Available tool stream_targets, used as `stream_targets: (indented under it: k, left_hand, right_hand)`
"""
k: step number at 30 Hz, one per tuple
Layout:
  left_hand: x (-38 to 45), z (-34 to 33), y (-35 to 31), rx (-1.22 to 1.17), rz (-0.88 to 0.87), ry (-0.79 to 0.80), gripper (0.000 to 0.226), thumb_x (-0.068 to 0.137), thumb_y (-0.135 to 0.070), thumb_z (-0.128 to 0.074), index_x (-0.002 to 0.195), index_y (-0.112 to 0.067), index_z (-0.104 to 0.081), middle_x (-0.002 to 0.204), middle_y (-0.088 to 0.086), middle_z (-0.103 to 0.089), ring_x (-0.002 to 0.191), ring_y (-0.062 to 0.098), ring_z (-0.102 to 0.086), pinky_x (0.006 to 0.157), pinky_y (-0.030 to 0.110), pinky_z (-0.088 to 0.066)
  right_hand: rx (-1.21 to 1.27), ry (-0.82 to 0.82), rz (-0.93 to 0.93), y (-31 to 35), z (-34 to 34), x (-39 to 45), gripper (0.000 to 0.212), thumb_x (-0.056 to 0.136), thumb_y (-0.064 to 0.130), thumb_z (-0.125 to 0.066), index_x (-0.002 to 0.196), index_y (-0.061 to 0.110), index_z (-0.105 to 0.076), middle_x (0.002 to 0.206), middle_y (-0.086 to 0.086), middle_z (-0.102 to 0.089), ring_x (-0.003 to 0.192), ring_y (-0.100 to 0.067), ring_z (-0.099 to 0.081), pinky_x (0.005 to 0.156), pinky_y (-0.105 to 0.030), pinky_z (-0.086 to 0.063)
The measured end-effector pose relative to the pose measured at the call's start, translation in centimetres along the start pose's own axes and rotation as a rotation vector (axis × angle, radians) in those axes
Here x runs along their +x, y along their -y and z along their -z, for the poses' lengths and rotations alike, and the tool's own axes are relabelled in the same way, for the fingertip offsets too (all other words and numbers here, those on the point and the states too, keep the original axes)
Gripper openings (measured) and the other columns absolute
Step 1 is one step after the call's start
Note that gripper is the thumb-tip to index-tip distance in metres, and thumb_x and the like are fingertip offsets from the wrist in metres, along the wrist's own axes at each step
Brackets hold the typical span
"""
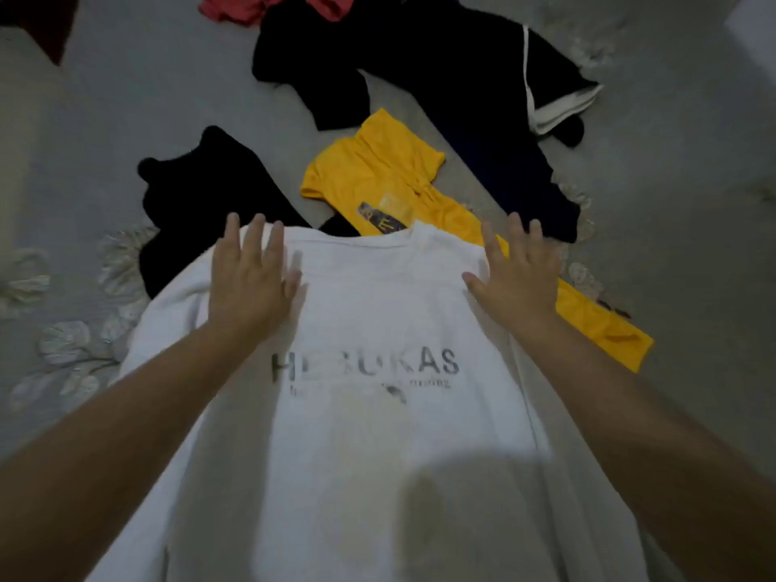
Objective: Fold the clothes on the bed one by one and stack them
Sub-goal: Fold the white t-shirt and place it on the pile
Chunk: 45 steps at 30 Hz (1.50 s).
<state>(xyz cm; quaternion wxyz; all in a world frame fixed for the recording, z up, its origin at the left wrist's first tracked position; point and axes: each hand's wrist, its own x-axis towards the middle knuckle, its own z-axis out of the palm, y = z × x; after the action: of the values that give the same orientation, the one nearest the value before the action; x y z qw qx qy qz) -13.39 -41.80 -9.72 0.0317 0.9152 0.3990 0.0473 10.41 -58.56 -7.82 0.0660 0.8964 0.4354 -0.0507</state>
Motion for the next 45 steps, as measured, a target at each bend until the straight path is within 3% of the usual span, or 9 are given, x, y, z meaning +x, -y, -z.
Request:
stream_targets:
  k: [4, 7, 12, 17, 24, 31, 35, 41, 45]
  left_hand:
    - [-4.5, -2.7, -7.2, -0.24, -0.055, 0.096, 0.079, 0.081, -0.053, -0.015, 0.141, -0.004, -0.03, 0.15, 0.017, -0.024, 0.14, 0.036, -0.008, 0.111, 0.042, -0.004]
    - [-6.9, -4.8, -9.2, -0.189, -0.131, 0.169, 0.075, 0.084, -0.063, -0.012, 0.142, -0.021, -0.03, 0.151, 0.01, -0.023, 0.141, 0.029, -0.005, 0.107, 0.038, 0.011]
    - [-8.4, -7.9, -8.7, -0.118, -0.191, 0.233, 0.066, 0.091, -0.061, -0.008, 0.135, -0.019, -0.034, 0.141, 0.018, -0.039, 0.132, 0.035, -0.018, 0.108, 0.044, 0.005]
    - [-8.1, -7.7, -9.0, -0.097, -0.185, 0.23, 0.076, 0.088, -0.064, -0.007, 0.135, -0.016, -0.041, 0.143, 0.019, -0.036, 0.134, 0.035, -0.017, 0.108, 0.037, 0.019]
    - [-8.2, -6.4, -10.5, 0.205, -0.099, 0.379, 0.067, 0.09, -0.059, -0.011, 0.146, -0.028, 0.008, 0.154, 0.004, 0.016, 0.14, 0.027, 0.019, 0.11, 0.052, 0.006]
    - [-10.3, -4.4, -15.9, -0.047, 0.026, 0.185, 0.052, 0.091, -0.034, -0.034, 0.139, -0.013, -0.036, 0.15, 0.013, -0.026, 0.14, 0.033, -0.015, 0.107, 0.053, -0.016]
    - [-15.0, -5.0, -21.7, -0.139, -0.136, 0.208, 0.061, 0.085, -0.042, -0.031, 0.131, -0.005, -0.047, 0.139, 0.021, -0.041, 0.131, 0.041, -0.033, 0.1, 0.057, -0.029]
    - [-20.8, -6.2, -25.7, 0.027, -0.132, 0.545, 0.078, 0.08, -0.059, 0.004, 0.147, -0.021, -0.008, 0.155, 0.006, 0.004, 0.142, 0.021, 0.009, 0.109, 0.04, 0.013]
    - [-21.8, -5.2, -28.2, -0.118, -0.13, 0.423, 0.064, 0.093, -0.051, -0.019, 0.137, -0.008, -0.037, 0.144, 0.022, -0.032, 0.136, 0.037, -0.025, 0.106, 0.057, -0.02]
  right_hand:
    - [0.204, -0.015, -0.265, -1.5, -2.7, -8.4, 0.073, 0.086, 0.059, -0.03, 0.145, 0.015, -0.023, 0.151, -0.016, -0.02, 0.139, -0.035, -0.015, 0.103, -0.049, -0.025]
    - [0.229, -0.118, -0.37, -2.4, -5.5, -14.3, 0.074, 0.084, 0.058, -0.031, 0.127, -0.001, -0.047, 0.122, -0.032, -0.052, 0.108, -0.05, -0.053, 0.078, -0.056, -0.047]
    - [0.238, -0.011, -0.441, -3.0, -9.8, -19.0, 0.075, 0.087, 0.064, -0.023, 0.117, -0.002, -0.043, 0.109, -0.032, -0.057, 0.093, -0.047, -0.06, 0.07, -0.047, -0.051]
    - [0.274, -0.188, -0.332, -6.9, -10.8, -18.0, 0.056, 0.086, 0.051, -0.039, 0.069, -0.002, -0.05, 0.067, -0.022, -0.052, 0.057, -0.035, -0.057, 0.048, -0.033, -0.04]
    - [0.408, -0.251, -0.482, -16.6, -7.5, -13.9, 0.072, 0.077, 0.05, -0.029, 0.091, -0.015, -0.054, 0.098, -0.037, -0.055, 0.093, -0.045, -0.053, 0.075, -0.042, -0.034]
    - [0.581, -0.142, -0.51, -21.7, -8.4, -11.4, 0.07, 0.081, 0.051, -0.049, 0.123, -0.005, -0.046, 0.12, -0.026, -0.054, 0.112, -0.037, -0.049, 0.092, -0.039, -0.037]
    - [0.413, -0.316, -0.158, -20.1, -10.6, -19.0, 0.059, 0.084, 0.05, -0.041, 0.127, 0.009, -0.045, 0.126, -0.03, -0.048, 0.115, -0.042, -0.044, 0.092, -0.043, -0.037]
    - [0.284, -0.056, 0.501, -23.5, -15.1, -28.2, 0.043, 0.097, 0.047, -0.018, 0.116, 0.023, -0.047, 0.125, -0.016, -0.057, 0.122, -0.03, -0.038, 0.097, -0.043, -0.028]
    - [0.436, 0.024, 0.507, -26.0, -13.3, -27.2, 0.051, 0.1, 0.036, -0.02, 0.123, 0.0, -0.046, 0.123, -0.029, -0.054, 0.122, -0.031, -0.037, 0.109, -0.027, -0.023]
